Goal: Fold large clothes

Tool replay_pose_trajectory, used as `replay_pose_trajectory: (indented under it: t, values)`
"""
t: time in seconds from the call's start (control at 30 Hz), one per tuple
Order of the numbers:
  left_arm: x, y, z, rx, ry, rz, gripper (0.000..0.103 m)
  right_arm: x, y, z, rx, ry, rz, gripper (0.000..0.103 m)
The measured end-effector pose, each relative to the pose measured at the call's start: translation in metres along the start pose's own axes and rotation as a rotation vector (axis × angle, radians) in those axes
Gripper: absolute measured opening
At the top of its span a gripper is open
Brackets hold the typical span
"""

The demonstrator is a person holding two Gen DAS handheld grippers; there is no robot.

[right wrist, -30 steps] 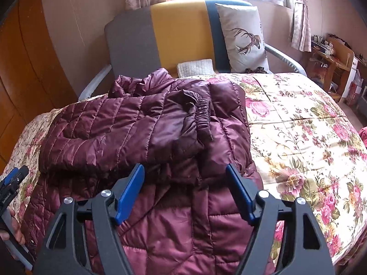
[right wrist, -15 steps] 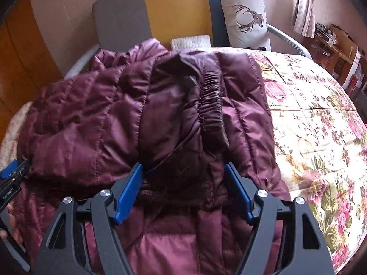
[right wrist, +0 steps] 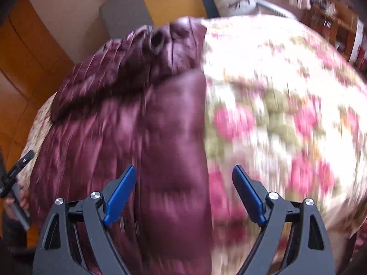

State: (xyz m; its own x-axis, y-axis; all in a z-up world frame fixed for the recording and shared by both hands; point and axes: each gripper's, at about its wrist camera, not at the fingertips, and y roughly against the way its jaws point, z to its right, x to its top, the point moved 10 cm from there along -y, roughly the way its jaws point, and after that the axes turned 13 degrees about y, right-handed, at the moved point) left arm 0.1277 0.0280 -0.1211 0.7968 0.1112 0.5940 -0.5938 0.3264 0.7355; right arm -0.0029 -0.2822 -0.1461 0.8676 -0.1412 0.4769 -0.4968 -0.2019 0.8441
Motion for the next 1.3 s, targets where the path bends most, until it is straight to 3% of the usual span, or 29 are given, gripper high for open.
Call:
replay_pose_trajectory:
  t: [0.07,0.2,0.3,0.43,0.5,0.53,0.67,0.77,0.8,0.83,0.87,0.93,1.0,1.03,1.17,1.3]
  values:
    - [-0.02,0.008,-0.007,-0.008,0.005,-0.026,0.073,-0.029,0.006,-0.004,0.047,-0.017,-0.026,0.084]
    - [-0.045,0.03,-0.014,-0.018,0.009,-0.035,0.073,-0.074,0.008,-0.017,0.12,-0.023,-0.085,0.076]
    - [-0.063,0.046,-0.019,-0.009,0.007,-0.049,0.073,-0.085,0.012,-0.014,0.198,-0.118,-0.058,0.076]
    - [-0.088,0.063,-0.035,0.018,0.01,-0.072,0.073,-0.094,0.019,-0.01,0.263,-0.15,-0.072,0.076]
    - [-0.098,0.067,-0.049,0.037,0.04,-0.081,0.073,-0.1,0.022,-0.013,0.31,-0.142,-0.088,0.09]
    - [-0.103,0.068,-0.055,0.031,0.068,-0.088,0.073,-0.105,0.023,-0.018,0.369,-0.144,-0.105,0.092]
    - [-0.116,0.056,-0.065,-0.027,0.154,-0.144,0.073,-0.111,0.005,-0.026,0.394,-0.147,-0.152,0.092]
    - [-0.124,0.05,-0.057,-0.073,0.154,-0.197,0.073,-0.123,-0.008,-0.041,0.426,-0.122,-0.204,0.092]
    - [-0.126,0.05,-0.053,-0.086,0.138,-0.209,0.07,-0.124,-0.011,-0.045,0.421,-0.108,-0.211,0.088]
    - [-0.126,0.051,-0.051,-0.094,0.132,-0.217,0.058,-0.124,-0.011,-0.048,0.408,-0.091,-0.212,0.085]
    - [-0.126,0.052,-0.05,-0.112,0.136,-0.233,0.044,-0.122,-0.011,-0.05,0.404,-0.084,-0.209,0.073]
    - [-0.121,0.063,-0.043,-0.183,0.169,-0.249,0.032,-0.115,0.002,-0.059,0.414,-0.047,-0.191,0.054]
    - [-0.109,0.082,-0.032,-0.259,0.18,-0.221,0.026,-0.107,0.022,-0.069,0.428,0.018,-0.162,0.031]
    - [-0.097,0.097,-0.024,-0.332,0.206,-0.2,0.025,-0.096,0.039,-0.078,0.445,0.054,-0.126,0.026]
    - [-0.057,0.13,-0.007,-0.485,0.251,-0.124,0.024,-0.047,0.101,-0.103,0.491,0.135,0.046,0.019]
    - [-0.024,0.138,0.001,-0.573,0.319,-0.086,0.024,-0.005,0.14,-0.119,0.553,0.131,0.201,0.018]
